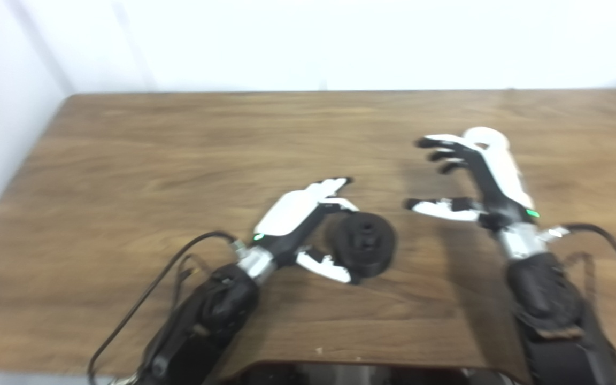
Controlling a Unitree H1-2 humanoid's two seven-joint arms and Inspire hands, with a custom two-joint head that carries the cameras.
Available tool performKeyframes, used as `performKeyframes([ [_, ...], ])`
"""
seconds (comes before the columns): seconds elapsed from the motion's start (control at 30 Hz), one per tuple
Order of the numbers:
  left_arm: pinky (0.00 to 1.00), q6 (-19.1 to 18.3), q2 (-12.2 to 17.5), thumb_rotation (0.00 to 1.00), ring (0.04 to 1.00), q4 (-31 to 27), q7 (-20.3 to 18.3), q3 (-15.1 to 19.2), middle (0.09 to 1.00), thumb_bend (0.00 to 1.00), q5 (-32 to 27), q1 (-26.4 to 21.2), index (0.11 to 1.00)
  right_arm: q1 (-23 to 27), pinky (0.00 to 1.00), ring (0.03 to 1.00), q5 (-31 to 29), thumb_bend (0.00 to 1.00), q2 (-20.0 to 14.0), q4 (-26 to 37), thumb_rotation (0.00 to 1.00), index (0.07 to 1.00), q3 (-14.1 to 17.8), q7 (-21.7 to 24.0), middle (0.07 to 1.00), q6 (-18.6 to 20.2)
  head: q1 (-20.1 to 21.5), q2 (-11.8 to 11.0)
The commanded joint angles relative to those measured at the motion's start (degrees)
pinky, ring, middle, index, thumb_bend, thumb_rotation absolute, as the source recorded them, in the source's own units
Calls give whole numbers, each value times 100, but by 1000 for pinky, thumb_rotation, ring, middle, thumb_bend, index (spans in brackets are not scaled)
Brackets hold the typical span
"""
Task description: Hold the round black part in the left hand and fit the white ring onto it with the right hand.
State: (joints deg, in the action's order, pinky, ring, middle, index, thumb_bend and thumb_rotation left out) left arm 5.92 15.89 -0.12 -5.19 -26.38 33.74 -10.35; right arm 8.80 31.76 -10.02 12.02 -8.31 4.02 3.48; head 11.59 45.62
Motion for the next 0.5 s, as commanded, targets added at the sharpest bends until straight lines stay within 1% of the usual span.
performKeyframes([
  [0.0,1000,113,198,335,1000,-85,-142,77,1000,976,32,21,604,208,599,708,195,738,64,226,194,730,-49,-131,776,-21,55,-7],
  [0.1,1000,162,247,323,1000,-83,-228,163,1000,966,-7,21,610,215,605,715,305,738,147,224,227,729,-97,-137,771,52,303,-48],
  [0.2,1000,213,273,305,1000,-51,-287,227,1000,965,-1,6,612,222,610,719,388,740,203,209,237,728,-120,-138,771,84,399,-61],
  [0.47,1000,323,283,290,1000,29,-396,401,1000,956,-97,-28,608,223,677,748,354,731,340,182,195,731,-136,-117,779,137,466,-85],
])
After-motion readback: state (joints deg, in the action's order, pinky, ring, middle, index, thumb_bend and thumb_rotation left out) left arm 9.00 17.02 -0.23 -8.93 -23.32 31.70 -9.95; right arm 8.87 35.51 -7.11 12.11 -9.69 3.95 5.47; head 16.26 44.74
